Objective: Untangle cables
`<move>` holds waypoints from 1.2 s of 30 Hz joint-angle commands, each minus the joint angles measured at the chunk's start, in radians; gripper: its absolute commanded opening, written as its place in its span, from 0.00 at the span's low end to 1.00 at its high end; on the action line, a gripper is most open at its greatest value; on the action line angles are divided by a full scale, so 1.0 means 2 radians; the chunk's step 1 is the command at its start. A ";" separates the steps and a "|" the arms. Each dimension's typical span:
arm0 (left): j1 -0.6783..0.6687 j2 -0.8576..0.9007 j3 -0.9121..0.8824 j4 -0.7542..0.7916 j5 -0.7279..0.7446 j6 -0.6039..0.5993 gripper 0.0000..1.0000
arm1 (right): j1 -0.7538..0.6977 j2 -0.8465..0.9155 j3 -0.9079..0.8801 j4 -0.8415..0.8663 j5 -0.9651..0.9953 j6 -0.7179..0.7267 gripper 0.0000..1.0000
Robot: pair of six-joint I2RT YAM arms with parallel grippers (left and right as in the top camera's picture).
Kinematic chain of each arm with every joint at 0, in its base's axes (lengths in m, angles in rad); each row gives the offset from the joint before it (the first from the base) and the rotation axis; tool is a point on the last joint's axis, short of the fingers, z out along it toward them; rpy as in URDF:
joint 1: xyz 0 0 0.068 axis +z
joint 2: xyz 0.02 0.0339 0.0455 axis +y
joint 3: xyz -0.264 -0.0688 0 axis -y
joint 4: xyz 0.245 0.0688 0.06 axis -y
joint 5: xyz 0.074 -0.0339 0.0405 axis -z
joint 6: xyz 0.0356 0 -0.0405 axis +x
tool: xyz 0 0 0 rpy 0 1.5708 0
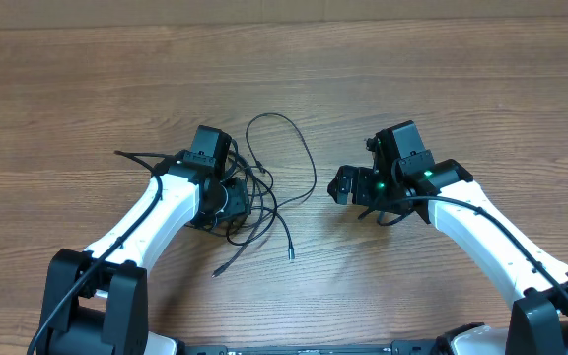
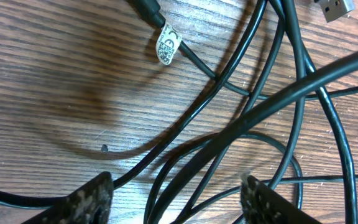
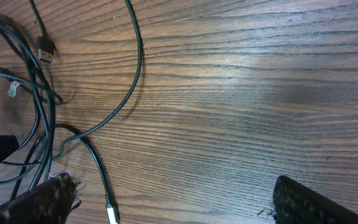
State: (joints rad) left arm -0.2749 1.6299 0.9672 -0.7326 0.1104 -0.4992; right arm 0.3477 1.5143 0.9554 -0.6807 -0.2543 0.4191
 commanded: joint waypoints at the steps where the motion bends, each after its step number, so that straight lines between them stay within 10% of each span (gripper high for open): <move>1: 0.000 -0.003 -0.006 0.000 -0.007 -0.003 0.67 | -0.002 0.001 0.000 0.003 0.005 0.000 1.00; 36: 0.000 -0.003 -0.025 0.019 -0.009 -0.003 0.69 | -0.002 0.001 0.000 0.003 0.005 0.000 1.00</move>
State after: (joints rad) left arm -0.2749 1.6299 0.9279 -0.6941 0.1101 -0.4992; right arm 0.3473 1.5139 0.9554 -0.6804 -0.2546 0.4187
